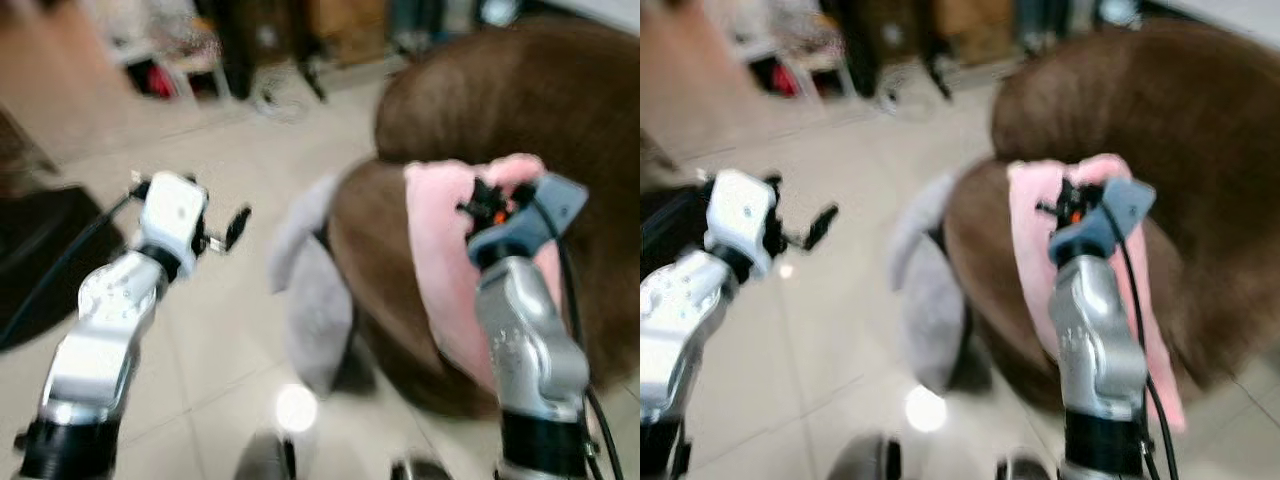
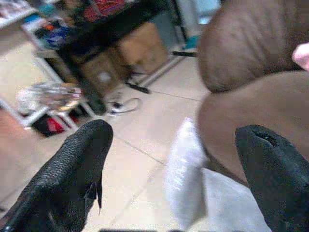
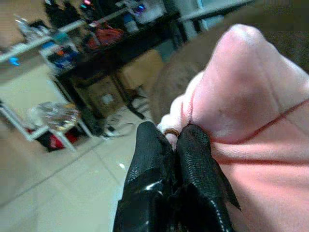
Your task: Move the pillow to the sofa from floor
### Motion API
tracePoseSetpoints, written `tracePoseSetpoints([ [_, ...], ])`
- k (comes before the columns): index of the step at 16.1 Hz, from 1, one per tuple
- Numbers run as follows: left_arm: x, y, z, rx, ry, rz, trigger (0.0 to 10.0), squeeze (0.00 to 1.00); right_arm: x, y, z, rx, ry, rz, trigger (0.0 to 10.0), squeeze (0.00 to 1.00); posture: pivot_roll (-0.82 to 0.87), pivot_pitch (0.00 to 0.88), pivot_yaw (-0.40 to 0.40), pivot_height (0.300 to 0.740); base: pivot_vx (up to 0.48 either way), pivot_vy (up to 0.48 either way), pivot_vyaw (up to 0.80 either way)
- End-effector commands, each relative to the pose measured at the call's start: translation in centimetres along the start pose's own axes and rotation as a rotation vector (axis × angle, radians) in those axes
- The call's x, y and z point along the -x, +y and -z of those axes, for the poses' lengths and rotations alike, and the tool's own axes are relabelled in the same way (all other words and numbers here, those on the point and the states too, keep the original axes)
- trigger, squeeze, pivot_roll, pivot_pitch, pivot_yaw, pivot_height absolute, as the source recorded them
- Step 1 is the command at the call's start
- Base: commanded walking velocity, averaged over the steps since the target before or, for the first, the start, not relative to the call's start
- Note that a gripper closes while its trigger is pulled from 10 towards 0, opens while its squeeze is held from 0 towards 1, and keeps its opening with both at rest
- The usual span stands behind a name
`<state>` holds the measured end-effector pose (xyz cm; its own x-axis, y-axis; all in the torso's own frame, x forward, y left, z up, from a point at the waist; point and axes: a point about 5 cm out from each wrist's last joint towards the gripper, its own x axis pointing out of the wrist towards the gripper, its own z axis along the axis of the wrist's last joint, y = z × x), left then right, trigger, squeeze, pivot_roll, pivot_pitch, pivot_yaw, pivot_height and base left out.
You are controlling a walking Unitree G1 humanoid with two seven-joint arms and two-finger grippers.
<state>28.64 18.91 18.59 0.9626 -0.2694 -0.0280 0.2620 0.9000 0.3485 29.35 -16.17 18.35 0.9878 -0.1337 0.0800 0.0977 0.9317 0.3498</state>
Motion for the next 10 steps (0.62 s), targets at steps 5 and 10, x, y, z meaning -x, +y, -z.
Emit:
tracePoseSetpoints([
  [5, -0.7, -0.2, 0.1, -0.012, -0.007, -0.012, 10.0, 0.00, 1.9, -0.8, -2.1, 0.010, -0.046, 0.034, 10.0, 0.00, -0.18, 0.000, 0.122, 0.740, 0.000, 0.000, 0.00],
  [10, -1.5, -0.4, -0.1, -0.022, -0.021, 0.034, 10.0, 0.00, 2.2, -0.5, -1.7, 0.042, -0.029, 0.056, 10.0, 0.00, -0.20, 0.000, 0.191, 0.740, 0.000, 0.000, 0.00],
])
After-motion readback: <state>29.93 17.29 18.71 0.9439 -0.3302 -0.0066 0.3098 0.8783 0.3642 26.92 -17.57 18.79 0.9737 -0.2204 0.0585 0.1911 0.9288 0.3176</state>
